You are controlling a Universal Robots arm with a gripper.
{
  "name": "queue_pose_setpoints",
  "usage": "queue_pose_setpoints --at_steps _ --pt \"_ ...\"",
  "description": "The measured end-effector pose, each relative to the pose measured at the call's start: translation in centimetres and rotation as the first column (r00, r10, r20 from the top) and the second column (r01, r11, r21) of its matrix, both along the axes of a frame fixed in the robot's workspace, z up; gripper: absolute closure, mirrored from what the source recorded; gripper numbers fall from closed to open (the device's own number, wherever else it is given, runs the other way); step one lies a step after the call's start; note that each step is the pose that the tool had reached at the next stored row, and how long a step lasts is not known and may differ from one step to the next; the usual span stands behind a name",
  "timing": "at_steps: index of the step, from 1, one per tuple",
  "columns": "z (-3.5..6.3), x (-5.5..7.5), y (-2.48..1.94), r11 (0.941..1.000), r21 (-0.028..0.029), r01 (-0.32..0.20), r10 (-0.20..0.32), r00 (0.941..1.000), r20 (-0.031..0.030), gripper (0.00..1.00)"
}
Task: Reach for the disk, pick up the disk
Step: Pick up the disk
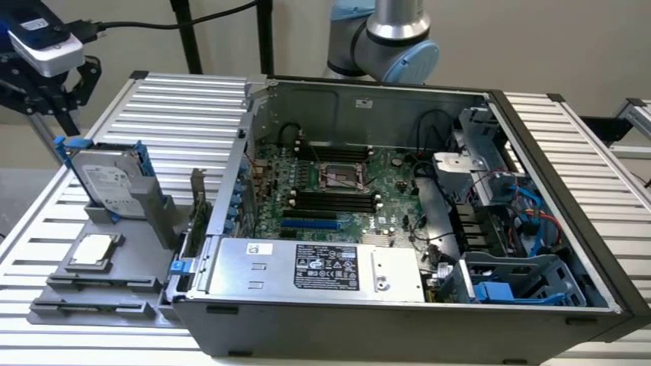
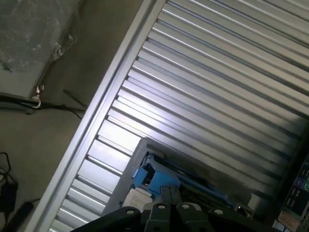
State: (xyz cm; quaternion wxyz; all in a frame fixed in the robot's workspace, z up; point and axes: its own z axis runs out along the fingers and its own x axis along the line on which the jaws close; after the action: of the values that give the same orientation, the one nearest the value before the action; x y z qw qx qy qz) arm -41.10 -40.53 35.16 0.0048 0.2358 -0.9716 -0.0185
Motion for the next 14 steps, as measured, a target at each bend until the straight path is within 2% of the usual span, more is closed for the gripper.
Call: queue_pose_setpoints --at_steps 4,7,11,14 --pt "0.00 0.00 0.00 0.9974 -0.0001 -0.073 0.073 0.9974 -0.0001 0.89" --pt "0.00 0.00 0.00 0.9919 -0.0001 -0.127 0.127 0.9919 -0.0001 0.89" --pt "0.00 0.00 0.00 0.9801 -0.0002 -0.198 0.198 0.9801 -0.0001 0.89" --pt "0.00 0.00 0.00 0.9676 -0.0002 -0.252 0.252 0.9676 -0.0001 0.89"
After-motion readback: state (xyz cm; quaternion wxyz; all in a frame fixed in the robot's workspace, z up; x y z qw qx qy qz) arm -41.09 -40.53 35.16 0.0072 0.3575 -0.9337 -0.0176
